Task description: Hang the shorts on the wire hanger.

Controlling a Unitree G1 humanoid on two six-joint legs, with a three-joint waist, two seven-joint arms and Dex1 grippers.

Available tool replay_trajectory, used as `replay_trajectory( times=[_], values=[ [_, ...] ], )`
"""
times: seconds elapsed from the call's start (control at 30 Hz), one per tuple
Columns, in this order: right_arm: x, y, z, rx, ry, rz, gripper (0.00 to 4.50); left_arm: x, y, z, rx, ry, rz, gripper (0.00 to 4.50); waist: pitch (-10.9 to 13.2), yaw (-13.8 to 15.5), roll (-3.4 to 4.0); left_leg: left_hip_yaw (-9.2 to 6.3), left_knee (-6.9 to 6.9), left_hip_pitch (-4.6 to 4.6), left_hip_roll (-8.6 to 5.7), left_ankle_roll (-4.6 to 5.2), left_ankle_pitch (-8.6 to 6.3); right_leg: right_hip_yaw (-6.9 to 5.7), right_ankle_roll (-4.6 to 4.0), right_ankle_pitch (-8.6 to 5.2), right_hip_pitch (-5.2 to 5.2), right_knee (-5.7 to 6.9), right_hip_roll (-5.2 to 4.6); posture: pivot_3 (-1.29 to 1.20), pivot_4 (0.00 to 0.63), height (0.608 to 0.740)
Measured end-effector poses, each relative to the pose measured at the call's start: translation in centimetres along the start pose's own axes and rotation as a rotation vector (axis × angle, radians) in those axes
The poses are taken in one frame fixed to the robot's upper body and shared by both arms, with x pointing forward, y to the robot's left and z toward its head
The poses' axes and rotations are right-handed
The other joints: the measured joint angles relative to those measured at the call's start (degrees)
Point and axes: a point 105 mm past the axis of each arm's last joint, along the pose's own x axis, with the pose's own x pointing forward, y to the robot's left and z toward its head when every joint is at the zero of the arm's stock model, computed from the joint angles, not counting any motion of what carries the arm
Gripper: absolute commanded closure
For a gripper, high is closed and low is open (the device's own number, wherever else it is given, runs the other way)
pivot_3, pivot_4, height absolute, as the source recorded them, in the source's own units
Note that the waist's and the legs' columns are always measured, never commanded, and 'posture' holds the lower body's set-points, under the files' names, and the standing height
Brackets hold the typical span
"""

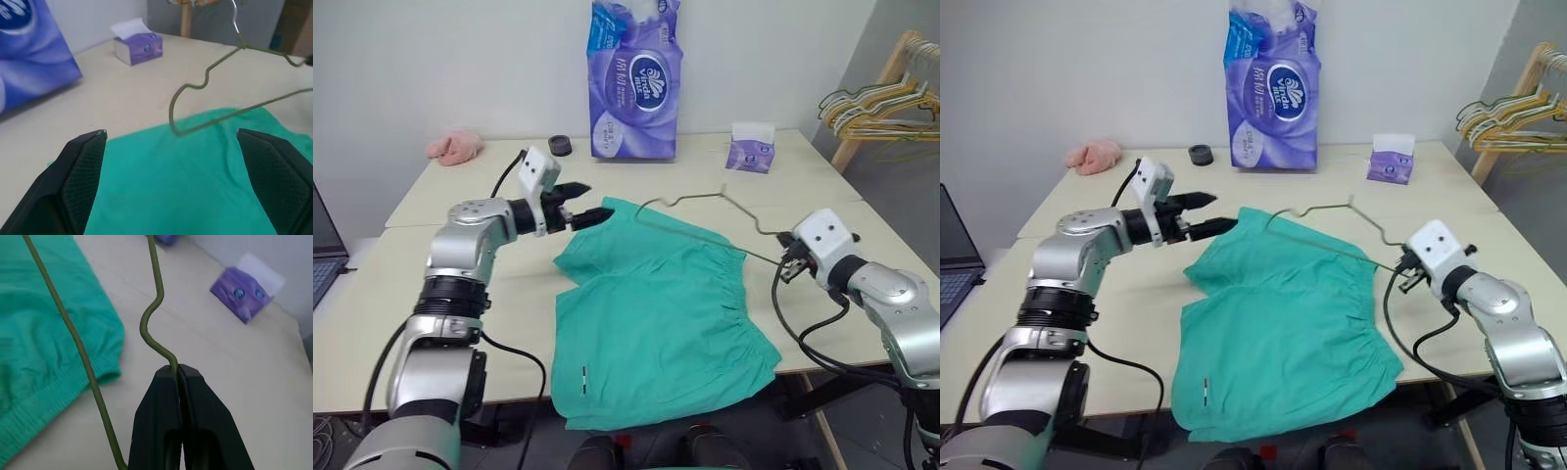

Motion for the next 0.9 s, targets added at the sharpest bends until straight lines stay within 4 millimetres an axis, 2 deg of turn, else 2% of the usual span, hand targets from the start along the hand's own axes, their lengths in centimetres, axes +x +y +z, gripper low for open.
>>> replay_trajectory(
  times=[0.2, 0.33, 0.53, 0.77, 0.9],
  values=[
    [0.0, 2.1, 2.3, -0.218, -0.129, 0.109, 4.49, -0.5, -1.2, -2.8, -0.027, 0.149, -0.151, 0.00, 0.0, -0.2, -0.06, -0.06, 0.02, -0.03, -0.02, 0.00, 0.00, 0.03, -0.04, 0.02, 0.00, -0.01, -0.08, -0.14, 0.060, 0.740],
    [0.0, 3.2, 3.2, -0.322, -0.192, 0.153, 4.49, -0.5, -2.0, -3.4, -0.032, 0.185, -0.220, 0.00, 0.1, -0.5, -0.10, -0.13, 0.02, -0.04, -0.01, -0.01, 0.00, 0.06, -0.05, 0.01, 0.00, 0.01, -0.10, -0.15, 0.060, 0.740],
    [0.3, 3.6, 4.9, -0.423, -0.267, 0.182, 4.49, -0.9, -5.3, -6.2, -0.103, 0.284, -0.383, 0.00, 0.1, -0.9, -0.10, -0.20, 0.01, -0.03, 0.02, -0.02, -0.01, 0.03, -0.27, 0.11, -0.01, 0.07, -0.10, -0.15, 0.061, 0.740],
    [0.6, 3.8, 5.8, -0.454, -0.317, 0.189, 4.49, -1.4, -6.4, -6.4, -0.105, 0.318, -0.434, 0.00, 0.1, -0.8, -0.11, -0.20, 0.03, -0.02, 0.01, -0.02, -0.01, 0.03, -0.29, 0.11, 0.00, 0.07, -0.10, -0.14, 0.061, 0.740],
    [0.6, 4.0, 6.1, -0.458, -0.331, 0.194, 4.50, -1.2, -6.5, -6.6, -0.124, 0.319, -0.428, 0.86, 0.1, -0.7, -0.11, -0.20, 0.04, -0.02, 0.01, -0.02, -0.01, 0.03, -0.29, 0.11, 0.01, 0.08, -0.10, -0.14, 0.062, 0.740]
  ],
)
